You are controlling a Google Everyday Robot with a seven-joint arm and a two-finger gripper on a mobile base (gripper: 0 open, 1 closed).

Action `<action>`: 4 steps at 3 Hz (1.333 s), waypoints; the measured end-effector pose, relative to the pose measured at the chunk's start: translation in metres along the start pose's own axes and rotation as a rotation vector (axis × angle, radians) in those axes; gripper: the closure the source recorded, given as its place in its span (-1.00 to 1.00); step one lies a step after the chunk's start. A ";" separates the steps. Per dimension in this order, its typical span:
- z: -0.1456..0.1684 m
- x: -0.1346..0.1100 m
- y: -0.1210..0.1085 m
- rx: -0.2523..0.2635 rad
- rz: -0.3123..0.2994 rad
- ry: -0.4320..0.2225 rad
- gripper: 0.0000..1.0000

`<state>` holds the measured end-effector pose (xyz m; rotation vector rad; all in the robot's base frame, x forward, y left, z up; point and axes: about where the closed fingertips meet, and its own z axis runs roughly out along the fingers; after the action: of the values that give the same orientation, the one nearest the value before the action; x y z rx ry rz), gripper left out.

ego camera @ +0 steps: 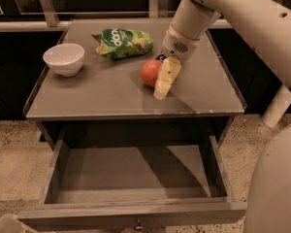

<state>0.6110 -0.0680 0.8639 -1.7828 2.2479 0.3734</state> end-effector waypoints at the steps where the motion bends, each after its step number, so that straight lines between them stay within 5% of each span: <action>1: 0.003 -0.021 0.005 0.008 -0.041 0.026 -1.00; 2: 0.003 -0.021 0.005 0.008 -0.041 0.026 -1.00; 4: 0.003 -0.022 0.005 0.008 -0.041 0.026 -0.16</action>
Offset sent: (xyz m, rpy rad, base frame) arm -0.0002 0.0178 0.0046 -0.0252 -0.0126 0.0313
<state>0.6115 -0.0463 0.8687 -1.8374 2.2228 0.3353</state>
